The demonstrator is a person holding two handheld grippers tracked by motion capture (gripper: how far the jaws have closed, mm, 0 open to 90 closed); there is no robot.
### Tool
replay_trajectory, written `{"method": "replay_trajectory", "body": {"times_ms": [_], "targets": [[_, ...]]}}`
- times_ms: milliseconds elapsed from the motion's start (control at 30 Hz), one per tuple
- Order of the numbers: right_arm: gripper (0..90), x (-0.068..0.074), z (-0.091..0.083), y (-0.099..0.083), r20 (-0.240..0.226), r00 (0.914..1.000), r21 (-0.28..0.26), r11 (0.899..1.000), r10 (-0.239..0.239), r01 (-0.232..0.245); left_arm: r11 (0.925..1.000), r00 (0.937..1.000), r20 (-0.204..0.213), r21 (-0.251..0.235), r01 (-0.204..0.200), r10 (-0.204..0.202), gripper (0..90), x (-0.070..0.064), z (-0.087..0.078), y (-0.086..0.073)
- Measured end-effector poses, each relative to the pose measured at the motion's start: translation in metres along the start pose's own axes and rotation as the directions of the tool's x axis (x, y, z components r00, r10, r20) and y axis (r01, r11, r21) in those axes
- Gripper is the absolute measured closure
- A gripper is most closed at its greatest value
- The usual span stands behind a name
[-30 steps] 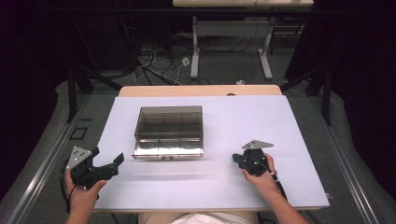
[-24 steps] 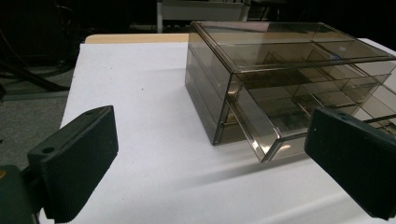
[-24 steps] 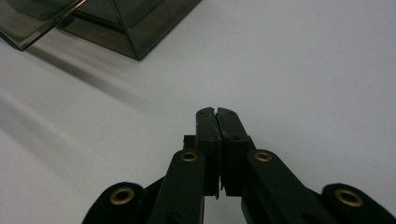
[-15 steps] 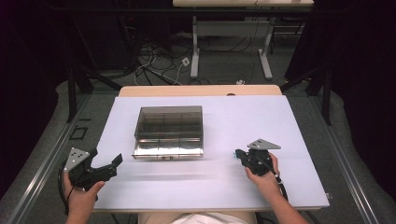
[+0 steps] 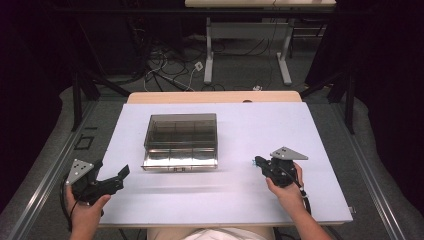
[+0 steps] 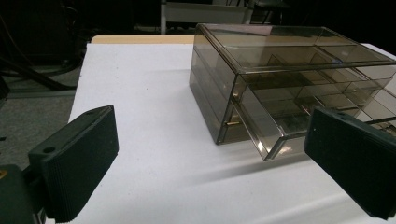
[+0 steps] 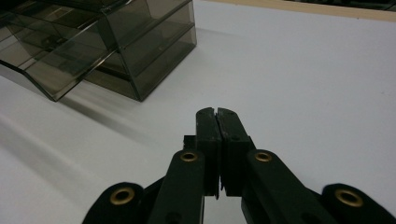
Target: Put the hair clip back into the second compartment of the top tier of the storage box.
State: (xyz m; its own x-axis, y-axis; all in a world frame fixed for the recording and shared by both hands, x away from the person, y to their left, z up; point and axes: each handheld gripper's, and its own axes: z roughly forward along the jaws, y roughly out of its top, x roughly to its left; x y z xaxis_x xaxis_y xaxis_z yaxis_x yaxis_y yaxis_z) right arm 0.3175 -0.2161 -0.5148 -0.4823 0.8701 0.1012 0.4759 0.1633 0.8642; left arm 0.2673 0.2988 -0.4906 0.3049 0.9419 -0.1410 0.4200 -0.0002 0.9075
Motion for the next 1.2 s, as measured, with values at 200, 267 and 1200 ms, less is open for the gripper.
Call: {"method": "replay_trajectory", "body": {"times_ms": [200,267,1200], "targets": [[88.8,0.004,-0.005,0.007,-0.011,0.9999,-0.018,1.000,0.003,-0.003,1.0000,1.0000,-0.003,0.002,0.001,-0.001,2.9,0.000,0.000,0.000],[88.8,0.005,-0.006,0.010,-0.018,0.9998,-0.024,1.000,0.006,-0.007,1.0000,1.0000,-0.004,0.001,0.000,0.000,2.9,0.000,0.000,0.000],[88.8,0.039,0.004,0.049,-0.078,0.9963,-0.021,0.999,-0.036,0.034,1.0000,1.0000,0.005,-0.001,-0.008,0.008,2.9,-0.002,0.002,0.001]]}}
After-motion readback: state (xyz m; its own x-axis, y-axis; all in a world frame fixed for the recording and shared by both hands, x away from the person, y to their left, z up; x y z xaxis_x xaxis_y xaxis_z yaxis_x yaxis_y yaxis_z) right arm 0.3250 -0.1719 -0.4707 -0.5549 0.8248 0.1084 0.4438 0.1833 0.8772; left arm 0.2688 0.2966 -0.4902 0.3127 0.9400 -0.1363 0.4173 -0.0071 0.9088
